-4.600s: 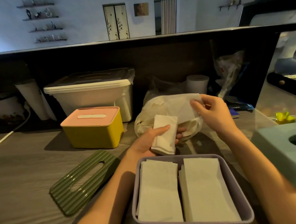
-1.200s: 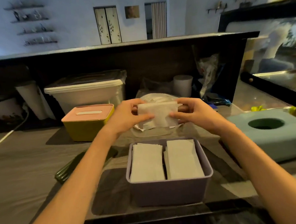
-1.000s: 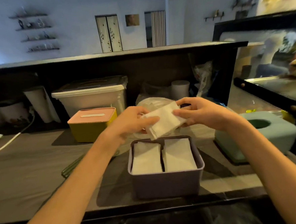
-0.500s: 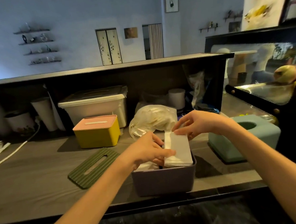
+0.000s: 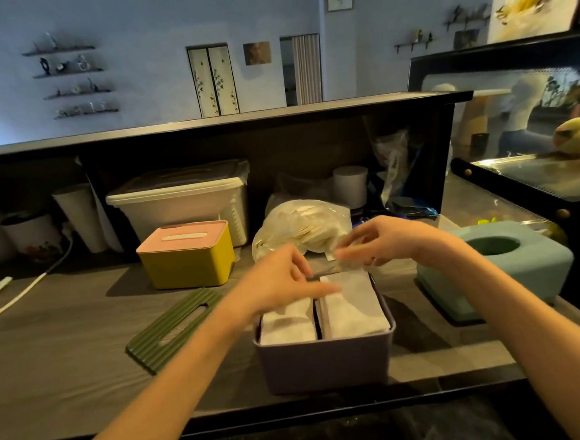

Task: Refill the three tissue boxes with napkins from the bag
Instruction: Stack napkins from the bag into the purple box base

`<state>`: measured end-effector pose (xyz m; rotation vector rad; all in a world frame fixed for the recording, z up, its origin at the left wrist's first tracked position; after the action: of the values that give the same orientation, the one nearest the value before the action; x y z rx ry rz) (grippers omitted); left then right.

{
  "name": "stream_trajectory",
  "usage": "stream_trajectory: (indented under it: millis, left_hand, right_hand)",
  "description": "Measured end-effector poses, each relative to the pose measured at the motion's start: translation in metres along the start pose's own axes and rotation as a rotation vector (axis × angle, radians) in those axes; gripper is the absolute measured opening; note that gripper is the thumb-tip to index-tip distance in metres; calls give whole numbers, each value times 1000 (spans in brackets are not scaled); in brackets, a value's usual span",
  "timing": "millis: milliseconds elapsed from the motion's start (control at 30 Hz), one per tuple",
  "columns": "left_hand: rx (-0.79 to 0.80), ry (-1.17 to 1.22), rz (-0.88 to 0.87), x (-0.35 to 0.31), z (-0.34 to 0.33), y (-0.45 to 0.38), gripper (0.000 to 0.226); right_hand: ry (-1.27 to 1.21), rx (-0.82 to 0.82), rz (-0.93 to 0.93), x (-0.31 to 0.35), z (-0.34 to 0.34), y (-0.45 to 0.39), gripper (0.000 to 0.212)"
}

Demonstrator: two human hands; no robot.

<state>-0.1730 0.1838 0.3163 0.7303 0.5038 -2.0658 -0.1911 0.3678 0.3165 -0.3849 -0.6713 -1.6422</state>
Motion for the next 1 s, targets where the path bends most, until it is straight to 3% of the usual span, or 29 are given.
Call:
stream_trajectory:
  millis: [67,167,400,500,700,867,1000]
  left_hand:
    - [-97,5,12,12,25,-13,41]
    - [-192,58,42,39,47,-39,27]
    - [-259,314,94,103,13,-100,24]
    - [-320,403,128,117,-3,-115,24]
    - [-398,493,110,129,-12,-125,23]
    - [-490,521,70,133,0,-122,18]
    - [-556,523,80,137,4,-120,17]
  right_hand:
    - [-137,-100,82,6,8,-12,31]
    - [-68,-281,233,14,5,-44,19]
    - [425,-557,377,15,-19,-115,38]
    - [519,-691,379,12,-22,-127,42]
    - [382,-909,419,4,-16,-126,23]
    - [343,-857,515,8,-11,-115,27]
    - [20,-782,492,2,3,-101,27]
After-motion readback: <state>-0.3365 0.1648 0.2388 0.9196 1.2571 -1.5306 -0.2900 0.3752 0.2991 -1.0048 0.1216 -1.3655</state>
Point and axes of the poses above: each hand's wrist, its own y-axis away from the middle knuckle, its own z-axis out of the back of the hand, x = y × z, the point moved 9 cm from there along -y, towards the middle knuckle, and after that the axes turned 9 degrees about -z, right-handed, at the moved point
